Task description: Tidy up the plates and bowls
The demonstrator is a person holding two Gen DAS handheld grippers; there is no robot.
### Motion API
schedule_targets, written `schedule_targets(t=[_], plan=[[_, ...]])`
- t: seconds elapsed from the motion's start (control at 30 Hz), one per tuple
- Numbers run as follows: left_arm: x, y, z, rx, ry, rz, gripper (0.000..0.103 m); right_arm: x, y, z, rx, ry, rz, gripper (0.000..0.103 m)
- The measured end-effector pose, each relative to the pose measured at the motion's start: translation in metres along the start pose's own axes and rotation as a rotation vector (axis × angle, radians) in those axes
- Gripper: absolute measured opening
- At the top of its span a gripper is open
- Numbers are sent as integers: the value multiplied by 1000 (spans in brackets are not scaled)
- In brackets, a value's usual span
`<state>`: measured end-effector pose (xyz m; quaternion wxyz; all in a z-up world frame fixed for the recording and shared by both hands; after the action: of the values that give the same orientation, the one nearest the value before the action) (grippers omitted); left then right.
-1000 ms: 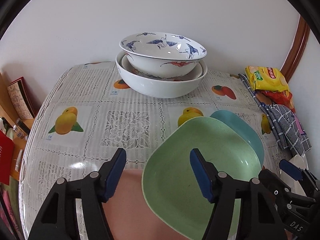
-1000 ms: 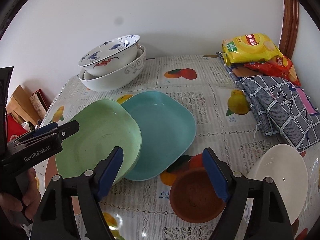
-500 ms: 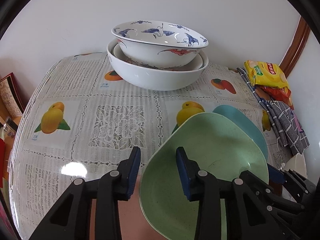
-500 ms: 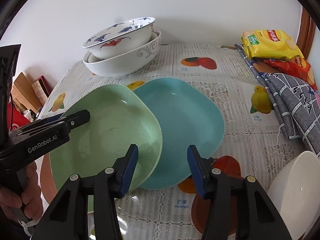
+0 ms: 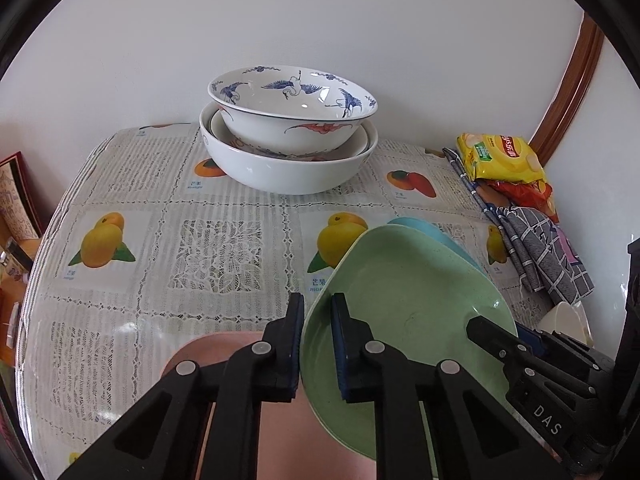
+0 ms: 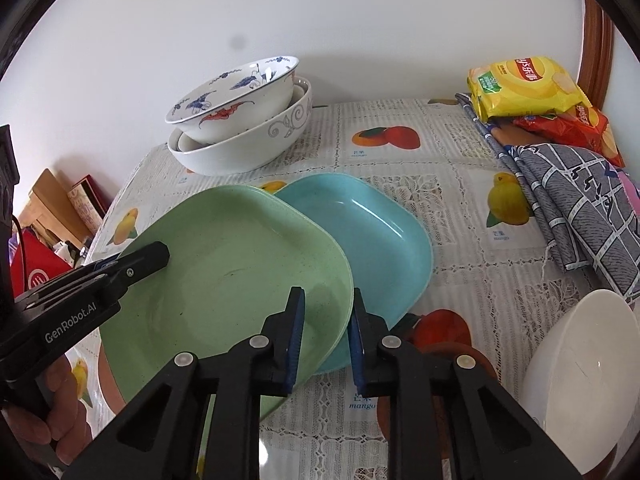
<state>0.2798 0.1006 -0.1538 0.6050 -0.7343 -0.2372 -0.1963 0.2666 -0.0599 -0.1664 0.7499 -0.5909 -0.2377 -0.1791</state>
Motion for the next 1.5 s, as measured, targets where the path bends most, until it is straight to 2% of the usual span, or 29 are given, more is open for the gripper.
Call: schedule_targets(t=[0.43,0.8,1.17,1.5], plan=[[-12,-49,-35,-45,3,-48,14,-8,-65,-14,-35,-7,-89,21],[-33,-81,-38,-51,-17,-71,14,-27,-98,-5,-43,-17,-122,21],[-50,-102,-16,-49,-53,-92,14,-37,-105,19,-32,-45,-131,20],[-63,-103,8,-31,-89,-84,14,-48,-93,38,-8,-55,-104,20]])
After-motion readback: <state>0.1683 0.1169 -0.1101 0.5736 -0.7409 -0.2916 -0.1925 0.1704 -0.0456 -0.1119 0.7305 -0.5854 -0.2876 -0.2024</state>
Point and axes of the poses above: each gripper's, at about its wrist camera, not at the fingertips, and y roughly the way its jaws point, z to its left, x to its top, the point moved 8 cm from there along y, roughly the way its jaws point, and after that the axes turned 2 degrees about z, right-handed, at the moved point
